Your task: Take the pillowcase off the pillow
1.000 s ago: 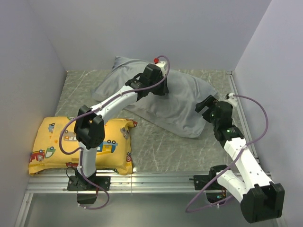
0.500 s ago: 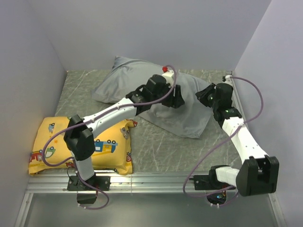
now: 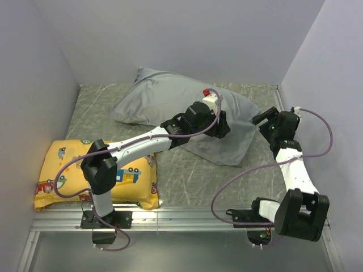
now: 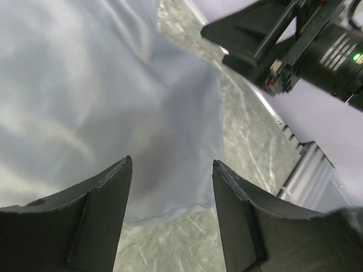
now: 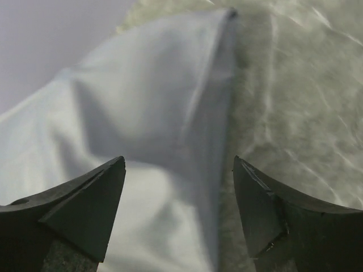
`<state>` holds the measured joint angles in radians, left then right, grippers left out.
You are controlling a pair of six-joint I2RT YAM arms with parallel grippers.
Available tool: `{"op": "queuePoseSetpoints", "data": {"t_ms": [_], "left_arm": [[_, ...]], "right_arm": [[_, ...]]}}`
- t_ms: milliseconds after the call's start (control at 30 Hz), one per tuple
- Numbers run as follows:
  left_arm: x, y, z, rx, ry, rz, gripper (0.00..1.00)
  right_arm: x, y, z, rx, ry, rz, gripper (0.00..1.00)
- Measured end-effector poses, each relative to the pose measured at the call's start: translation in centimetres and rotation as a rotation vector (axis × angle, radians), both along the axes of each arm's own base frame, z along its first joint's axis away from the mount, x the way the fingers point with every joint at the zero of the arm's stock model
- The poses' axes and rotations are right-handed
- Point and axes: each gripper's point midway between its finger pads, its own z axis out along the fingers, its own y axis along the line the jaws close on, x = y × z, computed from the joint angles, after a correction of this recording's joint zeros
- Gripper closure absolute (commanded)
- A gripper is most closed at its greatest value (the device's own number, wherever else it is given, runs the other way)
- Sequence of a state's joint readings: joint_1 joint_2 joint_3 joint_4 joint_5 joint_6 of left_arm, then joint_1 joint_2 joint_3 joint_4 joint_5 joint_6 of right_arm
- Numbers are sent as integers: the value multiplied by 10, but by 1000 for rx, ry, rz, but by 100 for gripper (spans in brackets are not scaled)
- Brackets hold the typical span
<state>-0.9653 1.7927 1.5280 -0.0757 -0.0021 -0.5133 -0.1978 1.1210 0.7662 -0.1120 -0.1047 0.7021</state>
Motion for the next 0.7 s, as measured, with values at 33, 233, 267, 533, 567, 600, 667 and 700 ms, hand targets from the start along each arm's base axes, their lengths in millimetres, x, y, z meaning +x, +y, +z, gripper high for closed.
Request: {"op": "queuePoseSetpoints", "data": {"t_ms": [33,233,267,533,567,600,667,700], "left_arm": [[3,0,-2,5,0,10,36],[8,1,-13,32,9,32,35],[8,1,-13,33,9,33,34],[6,-2,-12,27,9,20,29],[5,-3,-11,25,8,18,29],[3,-3,-11,24,7,15,29],[1,-6,-9,19,3,8,29],[0,-7,-9,17,2,6,28]], "right_arm": [[0,-1,-8,11,18,1,13],[9,19,-45,120,77,93,11],[9,23,-46,136,75,107,11],[17,53,-19,242,-18,233,70],[18,58,-15,253,-25,252,78],[19,63,-10,259,-33,270,91],[22,72,2,263,-53,305,99],[24,77,9,260,-66,326,100]]}}
